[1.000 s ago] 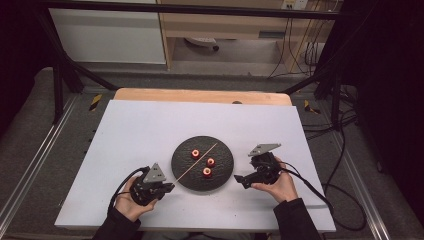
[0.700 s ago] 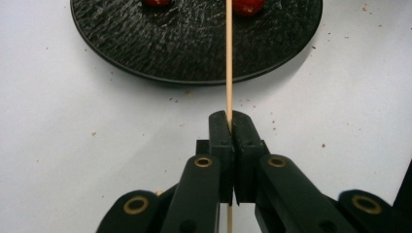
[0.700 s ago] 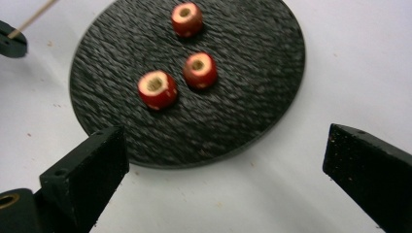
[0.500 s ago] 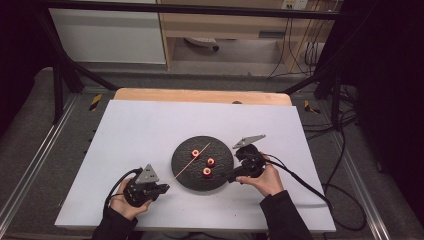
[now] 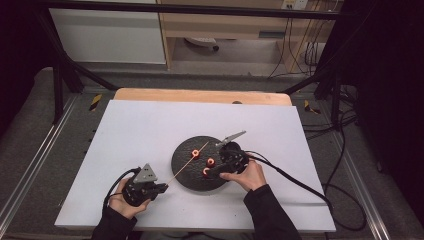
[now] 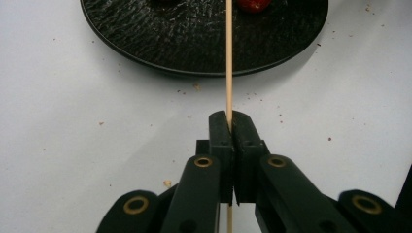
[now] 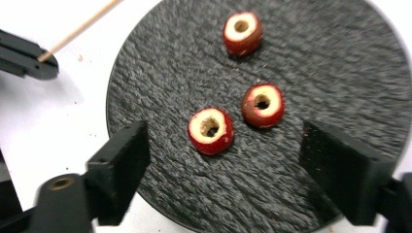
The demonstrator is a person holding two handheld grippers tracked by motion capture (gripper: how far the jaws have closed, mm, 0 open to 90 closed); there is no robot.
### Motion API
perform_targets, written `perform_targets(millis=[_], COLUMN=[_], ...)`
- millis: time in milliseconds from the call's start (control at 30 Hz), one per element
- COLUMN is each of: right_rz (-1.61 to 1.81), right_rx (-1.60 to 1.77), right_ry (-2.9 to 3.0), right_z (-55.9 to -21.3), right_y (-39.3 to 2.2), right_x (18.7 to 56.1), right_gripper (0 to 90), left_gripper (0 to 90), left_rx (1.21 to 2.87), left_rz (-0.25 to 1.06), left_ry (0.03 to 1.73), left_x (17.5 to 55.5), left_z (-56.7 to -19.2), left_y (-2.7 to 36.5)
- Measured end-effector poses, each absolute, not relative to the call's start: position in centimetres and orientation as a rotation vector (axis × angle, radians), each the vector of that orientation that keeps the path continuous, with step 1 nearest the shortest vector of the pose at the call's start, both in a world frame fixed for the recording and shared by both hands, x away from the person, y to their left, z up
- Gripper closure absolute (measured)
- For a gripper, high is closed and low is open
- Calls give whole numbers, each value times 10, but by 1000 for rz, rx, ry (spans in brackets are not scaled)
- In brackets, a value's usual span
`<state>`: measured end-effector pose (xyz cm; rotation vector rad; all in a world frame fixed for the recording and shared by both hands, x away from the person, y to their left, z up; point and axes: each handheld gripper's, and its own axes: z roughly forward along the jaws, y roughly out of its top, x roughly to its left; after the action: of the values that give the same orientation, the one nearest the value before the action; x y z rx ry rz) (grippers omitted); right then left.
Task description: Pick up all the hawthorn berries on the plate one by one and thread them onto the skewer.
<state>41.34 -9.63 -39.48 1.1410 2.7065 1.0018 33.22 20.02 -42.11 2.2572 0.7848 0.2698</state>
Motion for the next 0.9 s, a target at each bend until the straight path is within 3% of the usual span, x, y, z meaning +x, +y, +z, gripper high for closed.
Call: perform_targets(millis=[133,367,600,900], right_rz=[971,894,825,800], right_rx=[1123,1123,1121,1125], right_ry=[2741,2808,2835,2837], right_z=[-397,-403,-410,-414], right_y=[-85,-68,-62,-61], right_x=[416,421,426,429], right_gripper=[329,443,534,581], left_gripper=[886,886,886,886], left_rx=[2256,2254,2255,2261], left_rz=[265,262,261,262], left_ry=[791,787,785,784], left_x=[333,333,333,333], left_z=[-421,-421,-421,-422], left_y=[201,201,201,200])
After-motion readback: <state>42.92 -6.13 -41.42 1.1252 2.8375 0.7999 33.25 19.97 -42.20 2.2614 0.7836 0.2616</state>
